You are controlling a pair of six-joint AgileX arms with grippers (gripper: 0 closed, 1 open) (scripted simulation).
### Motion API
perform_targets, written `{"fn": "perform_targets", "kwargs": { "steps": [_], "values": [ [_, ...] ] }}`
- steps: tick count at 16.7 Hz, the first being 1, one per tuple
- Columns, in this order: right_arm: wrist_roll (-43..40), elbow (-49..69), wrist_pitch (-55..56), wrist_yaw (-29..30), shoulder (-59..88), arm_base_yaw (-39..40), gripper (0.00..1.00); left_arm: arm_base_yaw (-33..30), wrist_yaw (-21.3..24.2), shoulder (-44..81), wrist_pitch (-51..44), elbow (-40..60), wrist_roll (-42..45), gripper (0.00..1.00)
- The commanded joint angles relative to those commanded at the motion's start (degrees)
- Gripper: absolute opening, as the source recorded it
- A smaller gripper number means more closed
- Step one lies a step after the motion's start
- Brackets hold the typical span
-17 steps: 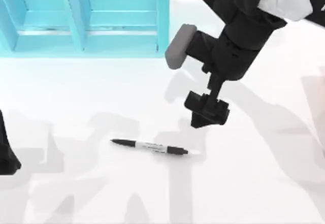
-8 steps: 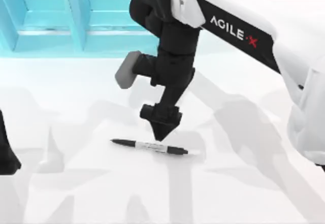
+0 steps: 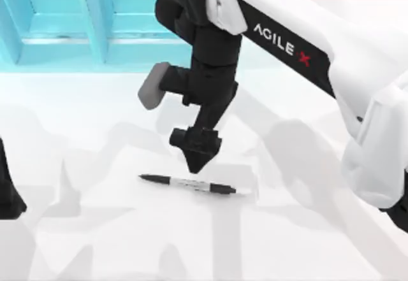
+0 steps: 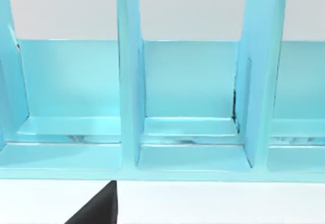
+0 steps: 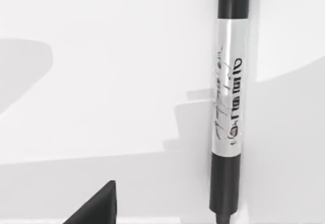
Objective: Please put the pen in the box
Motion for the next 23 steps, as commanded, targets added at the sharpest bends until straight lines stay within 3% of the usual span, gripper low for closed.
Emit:
{"fn": "perform_targets", "kwargs": {
  "steps": [6,15,21,23],
  "values": [
    [0.19,-2.36,2.17,-0.03,-0.41,0.07,1.00,0.00,0.00,0.00,0.00,0.00,0.00,1.00],
    [2.79,-26.37,23.52,-0.36,-3.44,2.76,1.00,0.00,0.00,0.00,0.00,0.00,0.00,1.00],
    [3.15,-28.90,26.02,-0.40,-3.68,3.09,1.00,0.00,0.00,0.00,0.00,0.00,0.00,1.00],
    [3.15,-28.90,26.02,-0.40,-3.68,3.09,0.85,0.00,0.00,0.00,0.00,0.00,0.00,1.00]
  ]
}}
